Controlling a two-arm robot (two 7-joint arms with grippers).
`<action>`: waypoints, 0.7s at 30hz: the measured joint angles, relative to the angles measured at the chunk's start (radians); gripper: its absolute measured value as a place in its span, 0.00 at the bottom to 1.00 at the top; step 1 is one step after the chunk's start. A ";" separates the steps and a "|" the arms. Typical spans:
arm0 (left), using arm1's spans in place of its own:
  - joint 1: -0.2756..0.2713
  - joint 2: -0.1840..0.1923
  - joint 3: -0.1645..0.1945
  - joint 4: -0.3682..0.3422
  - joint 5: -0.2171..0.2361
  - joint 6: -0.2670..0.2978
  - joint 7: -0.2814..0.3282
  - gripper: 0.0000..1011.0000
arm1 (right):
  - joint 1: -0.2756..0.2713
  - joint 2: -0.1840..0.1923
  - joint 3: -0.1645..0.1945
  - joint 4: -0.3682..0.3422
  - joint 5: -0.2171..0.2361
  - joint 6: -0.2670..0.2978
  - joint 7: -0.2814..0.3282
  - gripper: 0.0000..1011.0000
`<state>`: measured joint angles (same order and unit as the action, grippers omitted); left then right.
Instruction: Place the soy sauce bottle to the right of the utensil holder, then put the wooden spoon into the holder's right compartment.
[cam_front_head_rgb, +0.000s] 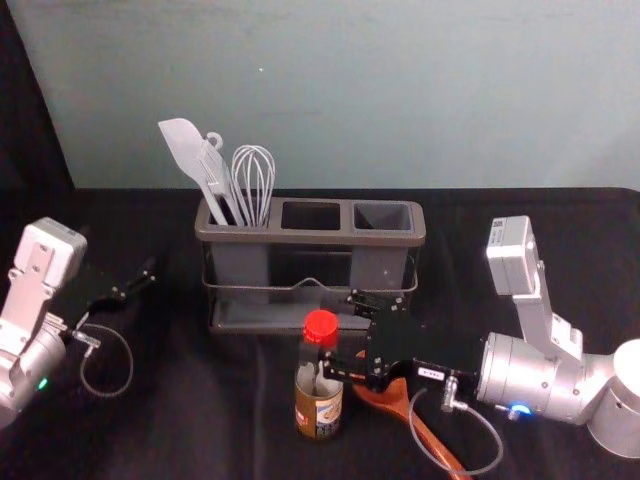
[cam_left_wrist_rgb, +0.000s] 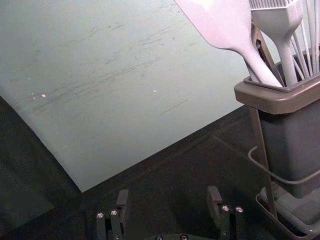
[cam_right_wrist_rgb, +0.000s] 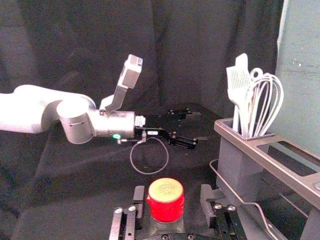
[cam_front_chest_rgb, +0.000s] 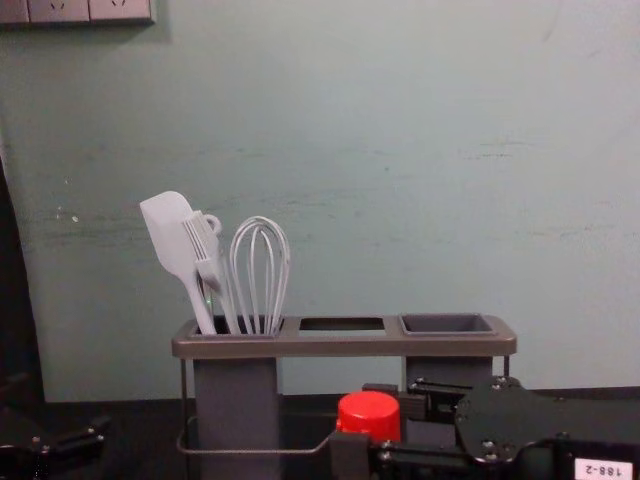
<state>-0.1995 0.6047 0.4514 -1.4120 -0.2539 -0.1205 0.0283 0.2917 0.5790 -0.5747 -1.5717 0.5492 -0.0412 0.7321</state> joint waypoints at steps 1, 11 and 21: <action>0.000 0.000 0.000 0.000 0.000 0.000 0.000 1.00 | 0.000 0.000 0.000 0.000 0.000 0.000 0.000 0.70; 0.000 0.000 0.000 0.000 0.000 0.000 0.000 1.00 | -0.001 0.001 0.001 -0.001 0.001 -0.001 0.000 0.39; 0.000 0.000 0.000 0.000 0.000 0.000 0.000 1.00 | -0.046 0.042 0.038 -0.082 0.001 -0.025 -0.039 0.39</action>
<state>-0.1995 0.6047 0.4514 -1.4120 -0.2539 -0.1205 0.0283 0.2456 0.6206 -0.5371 -1.6537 0.5500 -0.0659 0.6926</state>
